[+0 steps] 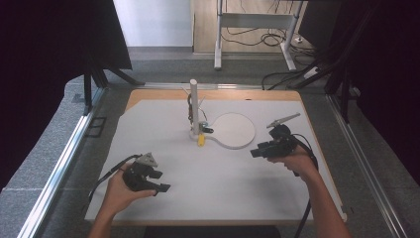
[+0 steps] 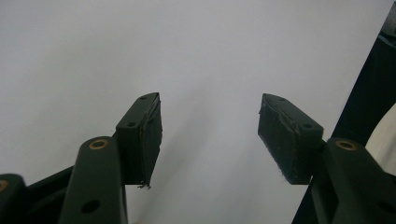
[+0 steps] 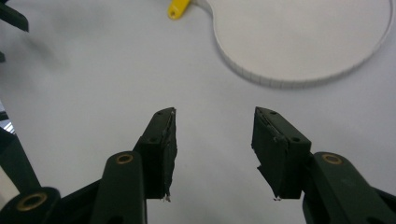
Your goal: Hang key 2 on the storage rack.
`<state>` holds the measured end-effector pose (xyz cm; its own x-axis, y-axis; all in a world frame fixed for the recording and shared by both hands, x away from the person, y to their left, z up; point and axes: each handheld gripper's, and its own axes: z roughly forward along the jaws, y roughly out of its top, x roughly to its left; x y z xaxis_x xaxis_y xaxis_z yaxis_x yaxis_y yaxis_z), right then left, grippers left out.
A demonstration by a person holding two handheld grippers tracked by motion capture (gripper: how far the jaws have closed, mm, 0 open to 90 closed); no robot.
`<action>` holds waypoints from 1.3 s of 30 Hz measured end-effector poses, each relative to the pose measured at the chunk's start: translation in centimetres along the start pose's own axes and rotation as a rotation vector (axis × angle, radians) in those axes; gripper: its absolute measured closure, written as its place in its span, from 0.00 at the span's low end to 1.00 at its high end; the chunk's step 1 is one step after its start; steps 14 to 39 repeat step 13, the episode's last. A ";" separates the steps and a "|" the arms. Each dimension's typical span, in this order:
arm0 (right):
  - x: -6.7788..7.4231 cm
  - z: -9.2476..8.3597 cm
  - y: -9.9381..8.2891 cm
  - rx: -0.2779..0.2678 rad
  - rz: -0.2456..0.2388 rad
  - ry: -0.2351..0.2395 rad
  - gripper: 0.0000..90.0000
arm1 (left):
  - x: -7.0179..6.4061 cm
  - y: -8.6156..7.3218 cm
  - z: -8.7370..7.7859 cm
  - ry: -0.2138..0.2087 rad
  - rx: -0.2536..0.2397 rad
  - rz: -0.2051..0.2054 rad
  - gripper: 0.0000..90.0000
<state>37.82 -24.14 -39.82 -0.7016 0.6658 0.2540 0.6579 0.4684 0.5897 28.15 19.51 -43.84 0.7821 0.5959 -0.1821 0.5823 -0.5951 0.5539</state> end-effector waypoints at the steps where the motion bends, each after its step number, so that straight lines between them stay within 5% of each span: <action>1: -0.3 0.2 -1.0 0.005 0.011 -0.006 0.55 | 0.0 0.0 -0.1 0.003 0.002 0.004 0.45; 8: -0.8 0.3 -1.9 -0.001 0.016 -0.018 0.54 | -0.1 -0.1 0.0 0.002 0.002 0.000 0.44; 13: -1.1 0.5 -3.4 -0.034 0.018 -0.104 0.45 | 0.0 0.0 -0.1 0.005 0.001 -0.004 0.44; 39: -1.1 0.5 -3.4 -0.034 0.018 -0.104 0.45 | 0.0 0.0 -0.1 0.005 0.001 -0.004 0.44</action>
